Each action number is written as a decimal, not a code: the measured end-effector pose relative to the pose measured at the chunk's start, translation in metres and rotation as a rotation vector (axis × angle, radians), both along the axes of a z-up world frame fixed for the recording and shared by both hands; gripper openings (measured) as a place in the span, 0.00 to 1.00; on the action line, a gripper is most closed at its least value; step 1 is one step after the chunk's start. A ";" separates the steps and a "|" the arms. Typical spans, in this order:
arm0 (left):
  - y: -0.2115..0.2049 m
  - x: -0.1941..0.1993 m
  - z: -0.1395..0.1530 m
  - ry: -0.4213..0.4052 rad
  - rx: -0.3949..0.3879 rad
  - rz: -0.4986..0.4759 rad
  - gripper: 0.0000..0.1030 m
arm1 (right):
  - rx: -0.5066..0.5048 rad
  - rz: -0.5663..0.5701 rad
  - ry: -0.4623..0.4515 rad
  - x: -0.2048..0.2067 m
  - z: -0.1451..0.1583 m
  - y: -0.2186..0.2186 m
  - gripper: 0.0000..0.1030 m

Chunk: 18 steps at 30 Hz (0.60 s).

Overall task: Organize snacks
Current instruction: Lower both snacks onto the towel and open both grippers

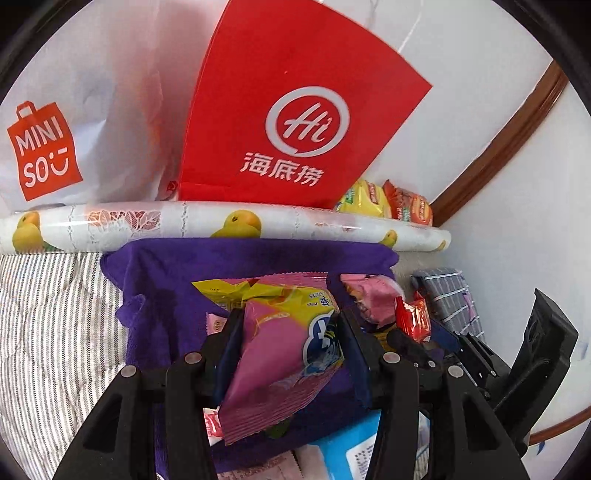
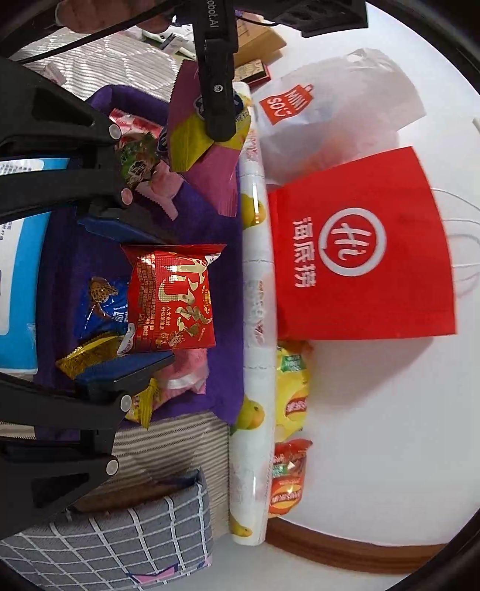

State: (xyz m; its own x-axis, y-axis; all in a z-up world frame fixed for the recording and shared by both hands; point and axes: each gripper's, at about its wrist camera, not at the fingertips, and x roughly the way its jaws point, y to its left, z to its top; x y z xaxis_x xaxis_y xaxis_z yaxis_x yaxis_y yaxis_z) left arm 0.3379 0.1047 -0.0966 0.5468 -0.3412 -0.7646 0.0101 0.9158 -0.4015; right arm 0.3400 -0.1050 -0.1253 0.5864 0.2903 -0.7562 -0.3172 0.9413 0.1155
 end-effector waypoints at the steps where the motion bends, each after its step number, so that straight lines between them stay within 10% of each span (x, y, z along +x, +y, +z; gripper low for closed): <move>1: 0.001 0.001 -0.002 0.005 0.006 0.005 0.47 | -0.002 0.003 0.009 0.001 -0.004 0.001 0.53; 18: 0.010 0.012 -0.026 0.076 0.013 0.035 0.47 | -0.038 0.024 0.093 0.010 -0.029 0.010 0.54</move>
